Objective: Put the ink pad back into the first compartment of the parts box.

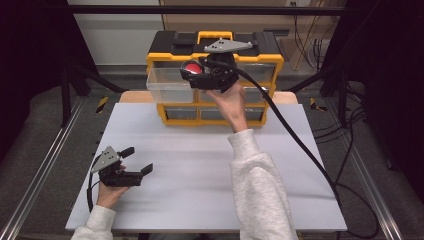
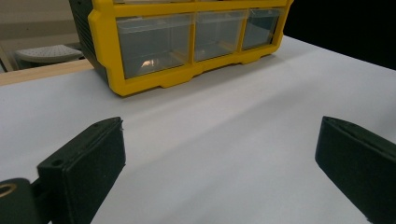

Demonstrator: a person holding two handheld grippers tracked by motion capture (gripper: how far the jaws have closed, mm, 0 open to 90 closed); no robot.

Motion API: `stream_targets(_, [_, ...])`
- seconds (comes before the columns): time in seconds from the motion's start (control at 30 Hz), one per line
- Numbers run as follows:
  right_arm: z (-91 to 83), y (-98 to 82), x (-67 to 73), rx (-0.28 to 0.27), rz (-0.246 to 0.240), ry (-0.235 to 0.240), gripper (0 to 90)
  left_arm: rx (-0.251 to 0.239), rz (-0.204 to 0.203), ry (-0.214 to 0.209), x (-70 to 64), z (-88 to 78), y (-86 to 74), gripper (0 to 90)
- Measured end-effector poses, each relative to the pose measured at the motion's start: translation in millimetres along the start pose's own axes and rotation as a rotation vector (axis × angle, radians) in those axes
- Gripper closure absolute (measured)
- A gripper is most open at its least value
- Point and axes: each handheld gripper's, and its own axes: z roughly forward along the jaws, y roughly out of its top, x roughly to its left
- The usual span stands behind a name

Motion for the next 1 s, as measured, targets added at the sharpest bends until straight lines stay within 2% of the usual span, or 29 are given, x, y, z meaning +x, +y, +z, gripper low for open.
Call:
stream_targets(0.57, [23.4,11.4,1.0,0.008,0.006,-0.003,30.2,0.002,-0.001,0.001,-0.1,0.1,-0.1,1.3])
stream_targets(1.0, [39.7,8.9,-1.0,0.032,0.016,-0.011,30.2,0.006,0.001,0.0,-0.1,0.6,-0.2,1.3])
